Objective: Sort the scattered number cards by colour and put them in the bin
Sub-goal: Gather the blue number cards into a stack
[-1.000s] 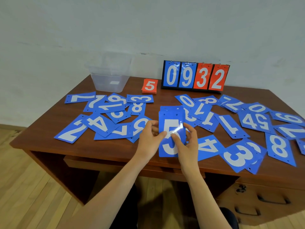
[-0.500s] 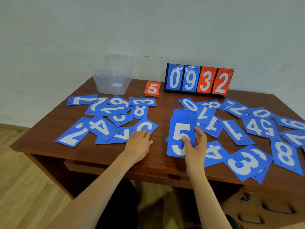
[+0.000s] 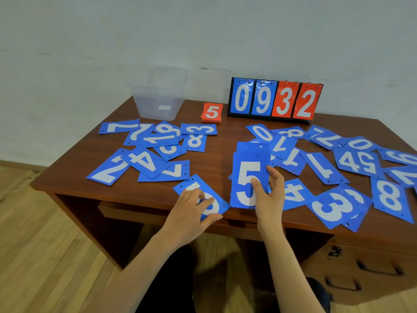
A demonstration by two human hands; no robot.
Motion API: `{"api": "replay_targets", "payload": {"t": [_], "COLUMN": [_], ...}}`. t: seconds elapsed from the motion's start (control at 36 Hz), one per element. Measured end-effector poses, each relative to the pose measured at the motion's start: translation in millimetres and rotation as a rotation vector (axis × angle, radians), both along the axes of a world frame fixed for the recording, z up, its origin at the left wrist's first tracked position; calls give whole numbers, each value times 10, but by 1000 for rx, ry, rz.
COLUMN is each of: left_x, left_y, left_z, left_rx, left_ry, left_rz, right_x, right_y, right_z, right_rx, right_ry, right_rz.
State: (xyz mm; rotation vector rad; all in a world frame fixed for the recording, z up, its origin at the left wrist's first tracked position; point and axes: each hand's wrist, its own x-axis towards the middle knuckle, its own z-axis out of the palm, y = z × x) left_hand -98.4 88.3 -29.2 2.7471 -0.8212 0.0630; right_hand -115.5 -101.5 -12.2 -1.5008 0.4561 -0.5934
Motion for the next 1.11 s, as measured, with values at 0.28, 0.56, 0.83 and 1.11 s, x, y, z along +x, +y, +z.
{"api": "replay_targets", "payload": {"t": [0.28,0.56,0.83,1.11], "left_x": [2,4,-5,11], "left_y": [-30,44,-125,-122], "left_z": [-91,-4,14,15], "left_rx": [-514,-177,-115,-554], "left_ry": [77,234,305,278], "left_rz": [378,537,291,308], "right_x": [-139,-111,-81,-99], "right_y": [17,21,6,-46], "right_z": [39,60,37,55], "right_rx": [-34,-12,4,11], "right_ry": [1,-13,0,2], "right_rz": [-28,-23,-25,-28]}}
